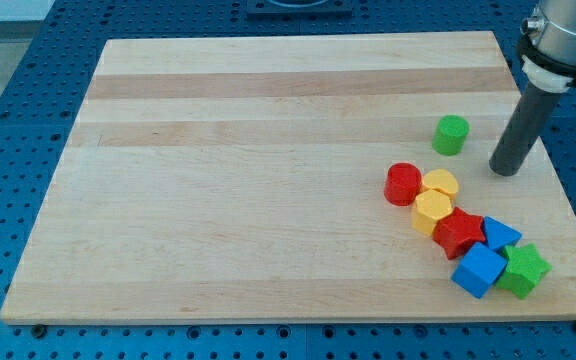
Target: Push the green star into the blue blocks
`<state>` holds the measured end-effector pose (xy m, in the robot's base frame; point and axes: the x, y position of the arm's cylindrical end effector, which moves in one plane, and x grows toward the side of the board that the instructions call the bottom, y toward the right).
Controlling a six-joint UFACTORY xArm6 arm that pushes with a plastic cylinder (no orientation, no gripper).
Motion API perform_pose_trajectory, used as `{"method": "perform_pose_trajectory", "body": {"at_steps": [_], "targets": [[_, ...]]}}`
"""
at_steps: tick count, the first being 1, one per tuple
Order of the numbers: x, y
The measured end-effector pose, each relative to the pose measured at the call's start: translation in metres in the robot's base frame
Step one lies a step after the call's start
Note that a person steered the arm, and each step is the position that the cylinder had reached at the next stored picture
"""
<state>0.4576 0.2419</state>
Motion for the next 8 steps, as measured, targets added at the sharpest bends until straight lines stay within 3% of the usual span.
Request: {"method": "perform_pose_trajectory", "body": {"at_steps": [2, 4, 6, 8], "targets": [[0.048, 0.037], [0.138, 0.068], [0.160, 0.065], [0.160, 0.016]]}}
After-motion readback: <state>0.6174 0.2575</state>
